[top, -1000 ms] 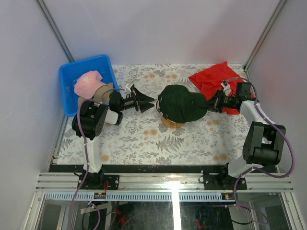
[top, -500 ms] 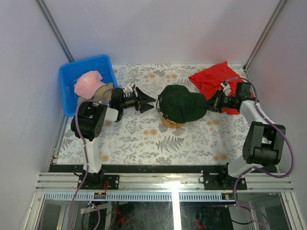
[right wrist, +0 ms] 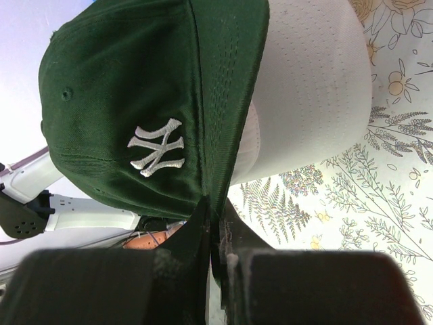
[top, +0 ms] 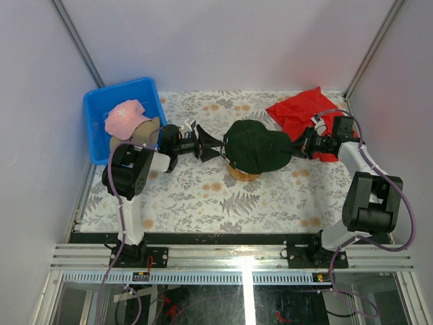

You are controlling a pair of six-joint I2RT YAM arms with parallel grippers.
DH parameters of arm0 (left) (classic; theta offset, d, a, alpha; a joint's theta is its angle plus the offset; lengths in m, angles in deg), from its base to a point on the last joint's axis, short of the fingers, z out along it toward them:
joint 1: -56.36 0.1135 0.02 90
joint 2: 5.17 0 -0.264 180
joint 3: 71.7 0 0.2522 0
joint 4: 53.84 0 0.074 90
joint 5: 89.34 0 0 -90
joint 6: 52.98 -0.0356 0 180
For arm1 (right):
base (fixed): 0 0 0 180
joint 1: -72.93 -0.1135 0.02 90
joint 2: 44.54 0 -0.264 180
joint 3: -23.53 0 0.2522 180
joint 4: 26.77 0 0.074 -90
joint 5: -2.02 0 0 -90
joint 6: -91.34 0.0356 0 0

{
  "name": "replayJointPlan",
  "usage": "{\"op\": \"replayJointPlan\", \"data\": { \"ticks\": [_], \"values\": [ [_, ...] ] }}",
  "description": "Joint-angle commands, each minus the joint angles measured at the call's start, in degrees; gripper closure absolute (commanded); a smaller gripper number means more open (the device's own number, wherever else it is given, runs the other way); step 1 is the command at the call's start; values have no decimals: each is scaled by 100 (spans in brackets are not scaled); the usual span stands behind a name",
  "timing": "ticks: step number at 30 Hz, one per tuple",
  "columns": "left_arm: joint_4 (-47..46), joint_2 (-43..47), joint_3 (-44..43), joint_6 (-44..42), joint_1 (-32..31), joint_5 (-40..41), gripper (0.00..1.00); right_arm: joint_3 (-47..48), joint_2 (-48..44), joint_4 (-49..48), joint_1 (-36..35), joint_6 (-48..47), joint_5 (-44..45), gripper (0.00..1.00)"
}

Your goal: Stack the hats

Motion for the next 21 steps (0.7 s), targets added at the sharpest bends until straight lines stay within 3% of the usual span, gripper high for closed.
{"op": "replayJointPlan", "data": {
  "ticks": [1, 5, 16, 21],
  "values": [
    [-68, 90, -158, -79, -97, 57, 38, -46, 113, 255, -43, -198, 959, 100],
    [139, 54, -239, -174, -177, 131, 42, -69, 91, 263, -40, -208, 950, 100],
    [883, -172, -525, -333, -295, 499, 92, -156, 16, 320, -40, -262, 979, 100],
    [1498, -253, -459, -820, -277, 480, 100, -86, 76, 398, -32, -338, 1154, 100]
  ]
}}
